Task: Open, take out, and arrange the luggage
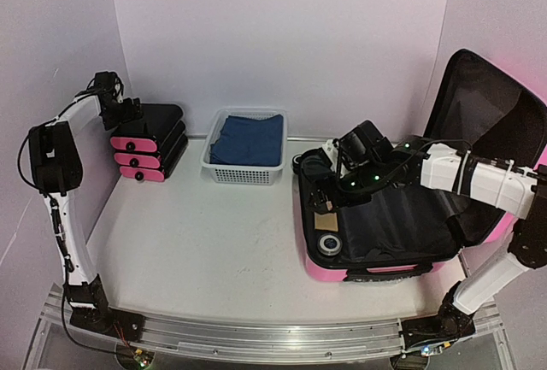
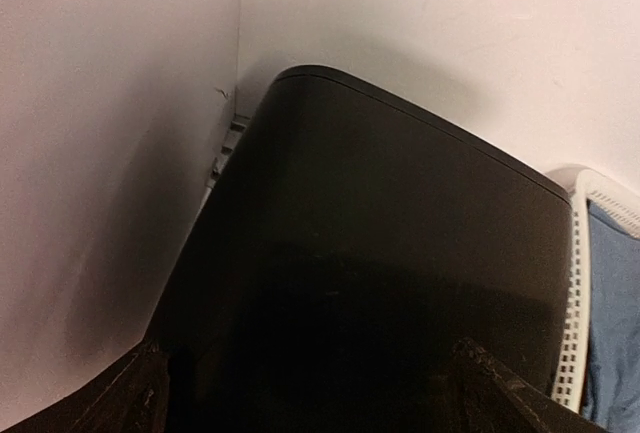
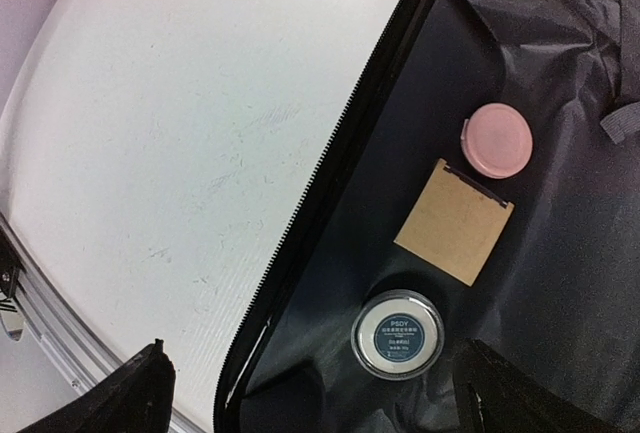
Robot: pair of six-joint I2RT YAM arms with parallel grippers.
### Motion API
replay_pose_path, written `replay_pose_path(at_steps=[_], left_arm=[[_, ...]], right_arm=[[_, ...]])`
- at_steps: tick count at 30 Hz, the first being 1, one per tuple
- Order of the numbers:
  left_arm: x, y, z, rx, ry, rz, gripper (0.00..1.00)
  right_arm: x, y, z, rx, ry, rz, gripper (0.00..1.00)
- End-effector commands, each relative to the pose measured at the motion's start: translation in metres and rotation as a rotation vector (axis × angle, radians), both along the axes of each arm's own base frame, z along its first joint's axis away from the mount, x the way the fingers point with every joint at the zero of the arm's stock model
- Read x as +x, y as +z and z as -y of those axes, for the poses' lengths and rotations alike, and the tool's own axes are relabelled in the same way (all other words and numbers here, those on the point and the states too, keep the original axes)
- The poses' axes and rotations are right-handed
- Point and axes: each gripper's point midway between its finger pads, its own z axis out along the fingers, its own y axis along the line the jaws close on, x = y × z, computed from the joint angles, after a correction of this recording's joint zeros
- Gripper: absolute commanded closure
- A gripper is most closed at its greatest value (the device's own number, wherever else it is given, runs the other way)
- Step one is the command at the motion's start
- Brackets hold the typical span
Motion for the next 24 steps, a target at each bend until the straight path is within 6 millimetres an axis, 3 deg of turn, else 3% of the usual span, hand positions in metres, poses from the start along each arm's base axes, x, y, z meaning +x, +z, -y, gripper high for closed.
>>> replay_pose_path(at_steps=[1,4,6,7,11,15,19,24], left_arm=[[-0.041,-0.018,0.089,-0.191,-0.115,-0.141,0.04],[-0.061,-0.026,0.138,-0.255,-0.172,-0.194,0.04],[-0.077,-0.022,0.151,-0.253,-0.17,-0.202,0.05],[-0.086,-0.008,0.151,-0.249,-0.16,-0.176,0.05],[-0.109,0.031,0.132,-0.181,-0.104,-0.09,0.03],[-0.122,0.06,0.108,-0.203,-0.058,-0.03,0.01],[-0.118,0.059,0.075,-0.304,-0.006,-0.034,0.01],[-0.103,0.052,0.06,-0.415,0.003,0.02,0.01]], right_arm=[[0.016,0.025,-0.026,0.097,0.022,0.034,0.02],[0.021,0.029,-0.041,0.138,0.04,0.026,0.02],[0.026,0.031,-0.05,0.163,0.049,0.03,0.02],[0.03,0.031,-0.056,0.169,0.053,0.028,0.02],[0.048,0.035,-0.08,0.208,0.051,0.017,0.02],[0.087,0.044,-0.113,0.298,-0.007,0.022,0.02],[0.13,0.048,-0.153,0.402,-0.036,0.034,0.02],[0.173,0.05,-0.203,0.516,-0.043,0.04,0.02]])
